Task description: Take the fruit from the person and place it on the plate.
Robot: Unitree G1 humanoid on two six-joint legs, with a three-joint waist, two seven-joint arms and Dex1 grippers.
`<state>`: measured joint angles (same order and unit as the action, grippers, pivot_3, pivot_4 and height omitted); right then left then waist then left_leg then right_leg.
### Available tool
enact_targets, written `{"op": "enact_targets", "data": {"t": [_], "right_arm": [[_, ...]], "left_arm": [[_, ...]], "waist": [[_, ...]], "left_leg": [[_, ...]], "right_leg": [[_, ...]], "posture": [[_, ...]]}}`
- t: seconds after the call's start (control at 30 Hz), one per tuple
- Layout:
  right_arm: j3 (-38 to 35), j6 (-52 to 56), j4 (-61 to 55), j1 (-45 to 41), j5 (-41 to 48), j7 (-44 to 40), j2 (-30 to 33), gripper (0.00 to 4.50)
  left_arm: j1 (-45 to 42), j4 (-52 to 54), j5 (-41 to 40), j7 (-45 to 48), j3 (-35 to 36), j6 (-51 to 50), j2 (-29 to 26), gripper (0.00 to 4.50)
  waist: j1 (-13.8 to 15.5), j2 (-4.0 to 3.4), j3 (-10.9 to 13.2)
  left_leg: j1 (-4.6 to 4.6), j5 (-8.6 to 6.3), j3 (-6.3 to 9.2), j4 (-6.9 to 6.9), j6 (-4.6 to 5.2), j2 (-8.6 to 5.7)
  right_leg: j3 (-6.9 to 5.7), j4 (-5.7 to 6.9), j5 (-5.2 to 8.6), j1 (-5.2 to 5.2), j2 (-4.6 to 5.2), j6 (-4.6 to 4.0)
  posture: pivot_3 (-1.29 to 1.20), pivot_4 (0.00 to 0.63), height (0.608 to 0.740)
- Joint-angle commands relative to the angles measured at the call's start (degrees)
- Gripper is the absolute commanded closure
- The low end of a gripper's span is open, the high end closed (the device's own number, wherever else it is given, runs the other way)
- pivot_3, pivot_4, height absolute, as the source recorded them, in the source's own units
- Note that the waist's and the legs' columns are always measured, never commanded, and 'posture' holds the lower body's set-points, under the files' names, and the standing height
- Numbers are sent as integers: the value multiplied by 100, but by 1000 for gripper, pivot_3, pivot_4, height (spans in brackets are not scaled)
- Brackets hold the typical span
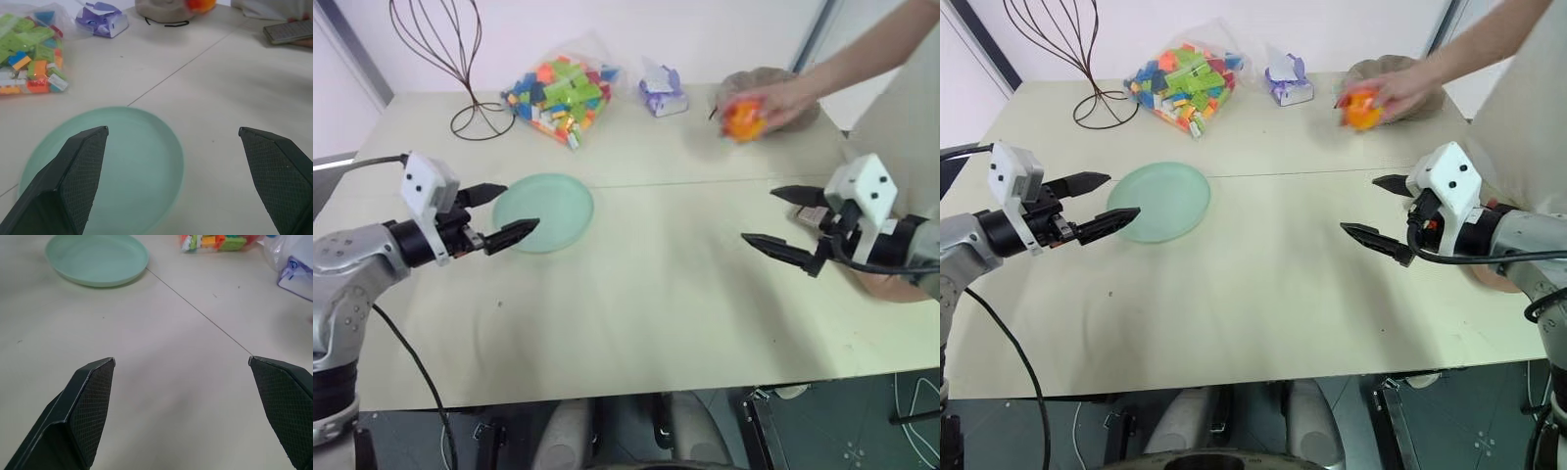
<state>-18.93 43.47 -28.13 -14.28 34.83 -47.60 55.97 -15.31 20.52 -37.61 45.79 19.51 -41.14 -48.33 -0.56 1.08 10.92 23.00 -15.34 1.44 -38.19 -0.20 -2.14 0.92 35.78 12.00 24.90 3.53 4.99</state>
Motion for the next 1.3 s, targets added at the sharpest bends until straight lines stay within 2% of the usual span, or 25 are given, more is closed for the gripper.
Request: {"op": "enact_targets", "data": {"t": [0.03, 0.53, 1.3], "right_arm": [[-20, -136, 32, -175, -31, -36, 103, 27], [130, -165, 85, -296, -94, -58, 69, 27], [49, -104, -27, -199, -55, 19, 76, 27]], "left_arm": [[108, 219, -85, 54, 260, 32, -159, 0], [275, 216, -149, 38, 429, 4, -302, 0], [151, 140, -135, 38, 247, 60, -296, 0]], "waist": [[-3, 0, 0], [-4, 0, 0], [-3, 0, 0]], "left_leg": [[0, 0, 0, 0, 0, 0], [-1, 0, 0, 0, 0, 0], [-1, 0, 0, 0, 0, 0]], "right_leg": [[0, 0, 2, 0, 0, -4], [1, 0, 4, 0, 1, -7], [1, 0, 4, 0, 2, -7]], "posture": [[0, 150, 740], [0, 150, 740], [0, 150, 740]]}}
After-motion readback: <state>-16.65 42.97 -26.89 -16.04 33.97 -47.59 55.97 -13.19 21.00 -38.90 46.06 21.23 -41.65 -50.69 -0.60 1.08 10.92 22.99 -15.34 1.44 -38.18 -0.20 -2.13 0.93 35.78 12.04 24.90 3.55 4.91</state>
